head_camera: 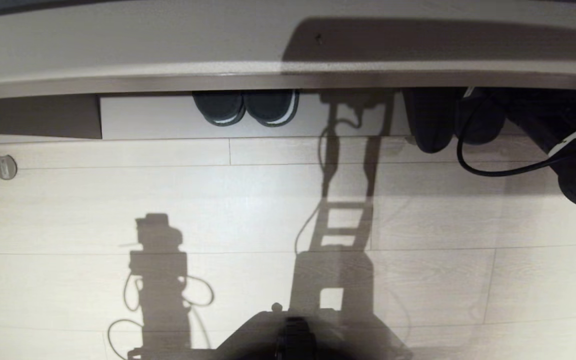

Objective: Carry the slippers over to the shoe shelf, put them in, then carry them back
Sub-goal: Place the slippers into the shoe cabinet

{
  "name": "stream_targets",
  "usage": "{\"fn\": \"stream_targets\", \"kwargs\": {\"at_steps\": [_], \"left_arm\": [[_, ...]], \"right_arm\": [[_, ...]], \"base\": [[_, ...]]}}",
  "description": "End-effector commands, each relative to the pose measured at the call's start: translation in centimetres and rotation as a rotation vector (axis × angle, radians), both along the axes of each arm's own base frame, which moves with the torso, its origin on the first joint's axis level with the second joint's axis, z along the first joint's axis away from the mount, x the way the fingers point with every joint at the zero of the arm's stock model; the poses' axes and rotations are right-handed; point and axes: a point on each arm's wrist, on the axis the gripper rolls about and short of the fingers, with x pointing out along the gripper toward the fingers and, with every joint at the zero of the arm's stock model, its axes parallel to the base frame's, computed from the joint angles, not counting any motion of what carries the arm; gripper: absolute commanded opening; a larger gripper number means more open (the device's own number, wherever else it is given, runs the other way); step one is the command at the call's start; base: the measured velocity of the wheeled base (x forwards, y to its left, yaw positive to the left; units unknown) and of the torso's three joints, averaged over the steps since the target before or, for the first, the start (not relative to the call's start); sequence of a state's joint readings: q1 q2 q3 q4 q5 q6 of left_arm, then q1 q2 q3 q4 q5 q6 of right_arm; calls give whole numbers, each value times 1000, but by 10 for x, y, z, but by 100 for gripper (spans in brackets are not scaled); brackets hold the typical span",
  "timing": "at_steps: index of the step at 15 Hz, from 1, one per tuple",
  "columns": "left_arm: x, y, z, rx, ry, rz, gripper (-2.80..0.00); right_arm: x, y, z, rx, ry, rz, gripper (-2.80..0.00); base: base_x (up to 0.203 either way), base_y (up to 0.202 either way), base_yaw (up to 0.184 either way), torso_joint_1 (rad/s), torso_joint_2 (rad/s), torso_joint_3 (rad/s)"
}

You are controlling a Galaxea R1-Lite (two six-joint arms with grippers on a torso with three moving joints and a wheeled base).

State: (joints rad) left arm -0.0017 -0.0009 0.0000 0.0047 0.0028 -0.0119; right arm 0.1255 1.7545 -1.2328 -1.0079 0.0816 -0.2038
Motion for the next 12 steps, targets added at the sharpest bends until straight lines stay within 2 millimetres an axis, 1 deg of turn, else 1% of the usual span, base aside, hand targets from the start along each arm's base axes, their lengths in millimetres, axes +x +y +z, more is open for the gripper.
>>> {"fn": "stream_targets", "kwargs": {"at_steps": [1, 3, 4, 5, 10, 12], "left_arm": [[0, 0, 0, 0, 1, 0, -280], [0, 0, 0, 0, 1, 0, -280], [0, 0, 0, 0, 1, 0, -280], [0, 0, 0, 0, 1, 0, -280], [0, 0, 0, 0, 1, 0, -280], [0, 0, 0, 0, 1, 0, -280]], "right_arm": [[2, 0, 1, -1, -10, 1, -280], [3, 1, 1, 0, -10, 3, -280], [9, 1, -2, -1, -3, 6, -280], [9, 1, -1, 0, -4, 6, 0], [7, 1, -2, 1, -1, 5, 0], [-2, 0, 6, 3, -20, 5, 0]], "base": [[0, 0, 0, 0, 0, 0], [0, 0, 0, 0, 0, 0], [0, 0, 0, 0, 0, 0], [0, 0, 0, 0, 0, 0], [0, 0, 0, 0, 0, 0], [0, 0, 0, 0, 0, 0]]}}
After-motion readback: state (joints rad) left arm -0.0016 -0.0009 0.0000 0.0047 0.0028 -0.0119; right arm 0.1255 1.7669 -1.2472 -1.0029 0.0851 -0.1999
